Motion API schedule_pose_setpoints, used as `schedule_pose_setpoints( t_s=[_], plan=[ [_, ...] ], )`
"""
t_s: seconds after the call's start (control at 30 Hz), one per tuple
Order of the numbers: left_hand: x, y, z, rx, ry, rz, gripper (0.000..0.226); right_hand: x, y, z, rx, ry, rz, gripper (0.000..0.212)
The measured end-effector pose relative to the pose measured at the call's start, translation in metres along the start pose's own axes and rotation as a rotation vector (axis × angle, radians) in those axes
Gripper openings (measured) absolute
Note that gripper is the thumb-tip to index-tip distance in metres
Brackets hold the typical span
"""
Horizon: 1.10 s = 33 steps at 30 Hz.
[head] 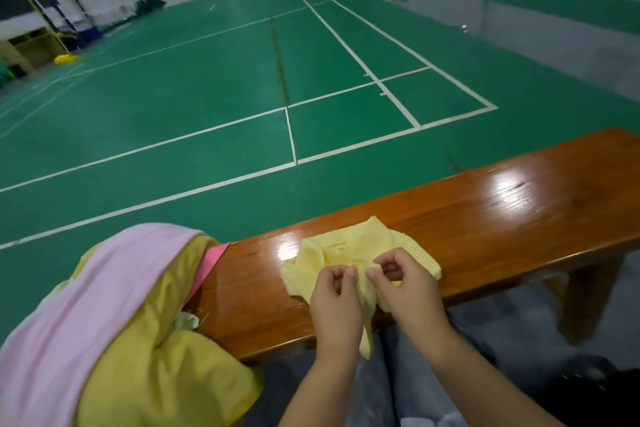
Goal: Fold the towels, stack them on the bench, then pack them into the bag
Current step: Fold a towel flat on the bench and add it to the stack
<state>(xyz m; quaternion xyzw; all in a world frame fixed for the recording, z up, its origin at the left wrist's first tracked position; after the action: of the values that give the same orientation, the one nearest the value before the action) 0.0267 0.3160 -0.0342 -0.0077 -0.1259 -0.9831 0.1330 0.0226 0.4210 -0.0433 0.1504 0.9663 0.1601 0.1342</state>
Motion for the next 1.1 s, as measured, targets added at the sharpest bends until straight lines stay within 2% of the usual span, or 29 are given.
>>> schedule_pose_setpoints(
  t_s=[0.1, 0.27, 0.4, 0.53, 0.73, 0.9, 1.03, 1.1],
  plan=[
    [0.0, -0.001, 0.002, -0.037, 0.014, -0.011, 0.003, -0.002, -0.005, 0.0, -0.001, 0.007, 0.0, 0.013],
    [-0.003, -0.003, 0.005, -0.15, 0.04, -0.116, 0.015, 0.003, -0.003, 0.0, 0.07, -0.039, 0.018, 0.015],
    [-0.001, -0.003, 0.0, -0.098, 0.023, -0.073, 0.01, 0.003, -0.002, 0.002, 0.139, -0.059, -0.021, 0.016],
    [0.001, -0.002, -0.001, -0.013, -0.065, -0.063, 0.004, 0.003, -0.004, 0.002, 0.185, -0.058, -0.024, 0.017],
    [-0.002, -0.002, -0.004, 0.091, -0.175, -0.084, 0.015, 0.004, -0.005, 0.003, 0.212, -0.067, -0.028, 0.011],
    [0.002, -0.006, -0.007, 0.197, -0.247, -0.084, 0.017, 0.003, -0.006, 0.004, 0.142, -0.031, -0.081, 0.012],
    [0.007, -0.008, -0.009, 0.152, -0.204, -0.158, 0.018, 0.01, -0.001, 0.01, 0.179, -0.083, -0.128, 0.023],
    [0.009, -0.008, -0.008, 0.109, -0.152, -0.279, 0.016, 0.019, 0.005, 0.017, 0.199, -0.111, -0.142, 0.023]
  ],
)
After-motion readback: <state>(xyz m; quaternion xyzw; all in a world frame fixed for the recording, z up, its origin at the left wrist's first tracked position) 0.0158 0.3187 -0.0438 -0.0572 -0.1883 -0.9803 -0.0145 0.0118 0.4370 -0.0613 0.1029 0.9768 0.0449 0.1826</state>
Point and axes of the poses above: each hand's wrist, its own x-axis towards the middle knuckle, its own y-axis out of the back of the hand, z = x × y, the point moved 1 cm from there along x, towards the middle knuckle, and after that the axes turned 13 degrees about -y, right-handed, at the moved point
